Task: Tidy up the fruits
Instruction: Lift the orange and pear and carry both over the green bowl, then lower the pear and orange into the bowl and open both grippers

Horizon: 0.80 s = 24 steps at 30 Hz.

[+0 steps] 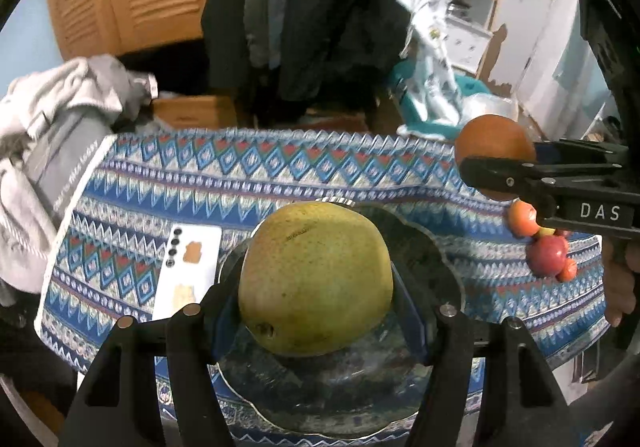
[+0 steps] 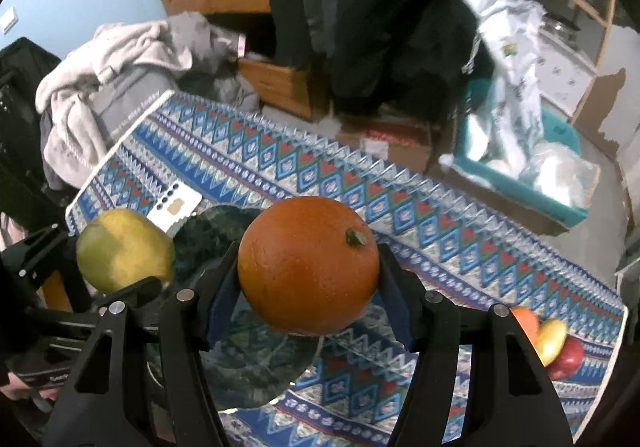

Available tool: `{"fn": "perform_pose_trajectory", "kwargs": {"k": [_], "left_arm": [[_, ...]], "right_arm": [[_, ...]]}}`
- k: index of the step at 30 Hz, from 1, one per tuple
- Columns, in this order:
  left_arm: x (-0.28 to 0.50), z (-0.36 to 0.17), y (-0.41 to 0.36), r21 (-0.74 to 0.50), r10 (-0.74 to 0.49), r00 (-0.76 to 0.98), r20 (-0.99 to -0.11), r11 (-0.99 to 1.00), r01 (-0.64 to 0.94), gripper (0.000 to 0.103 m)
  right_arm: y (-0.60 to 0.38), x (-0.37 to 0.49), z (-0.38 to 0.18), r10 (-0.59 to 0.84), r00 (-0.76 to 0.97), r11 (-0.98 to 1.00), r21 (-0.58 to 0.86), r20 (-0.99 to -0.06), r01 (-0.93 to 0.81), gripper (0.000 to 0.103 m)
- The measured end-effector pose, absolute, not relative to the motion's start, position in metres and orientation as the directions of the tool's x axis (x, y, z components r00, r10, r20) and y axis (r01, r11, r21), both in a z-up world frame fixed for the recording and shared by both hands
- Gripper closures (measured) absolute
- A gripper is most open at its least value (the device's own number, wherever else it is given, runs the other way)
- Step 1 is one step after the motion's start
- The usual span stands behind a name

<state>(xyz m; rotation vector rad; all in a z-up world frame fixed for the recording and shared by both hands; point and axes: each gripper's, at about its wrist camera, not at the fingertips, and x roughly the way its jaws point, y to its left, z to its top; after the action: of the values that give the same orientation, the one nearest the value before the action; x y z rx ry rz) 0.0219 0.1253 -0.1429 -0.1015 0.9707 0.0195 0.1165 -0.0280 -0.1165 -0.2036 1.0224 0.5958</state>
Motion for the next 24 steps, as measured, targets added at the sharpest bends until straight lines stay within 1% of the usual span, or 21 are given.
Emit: {"fn": "perform_pose_trajectory", "kwargs": {"k": [10,14,19,24], "left_arm": [[0.026,-0.19,0.145,-0.073,-0.01,0.452,-0.892,0.99,-0.123,0.034],[0.025,-0.206,0.149,-0.091,-0.027,0.405,-0.914,0.986,-0.14,0.034],[0.027,-0.227,0.145,-0.047,0.004,0.351,-0.936,0.989,-0.137,0.034],[0.028,-0.236,0.145,-0.053,-0.005,0.319,-0.948,0.988,-0.142,0.034]], "right_arm": [[0.001,0.111,-0.16,0.331,0.288,0.796,0.102,-0.898,-0.597,0.039],[0.002,0.109,-0.178,0.325,0.242,0.793,0.124,-0.914,-0.597,0.039],[0.002,0.105,-0.198,0.296,0.208,0.788,0.116,-0.932,-0.605,0.039],[0.002,0.102,-0.212,0.276,0.177,0.78,0.113,-0.945,-0.615,0.039]]}}
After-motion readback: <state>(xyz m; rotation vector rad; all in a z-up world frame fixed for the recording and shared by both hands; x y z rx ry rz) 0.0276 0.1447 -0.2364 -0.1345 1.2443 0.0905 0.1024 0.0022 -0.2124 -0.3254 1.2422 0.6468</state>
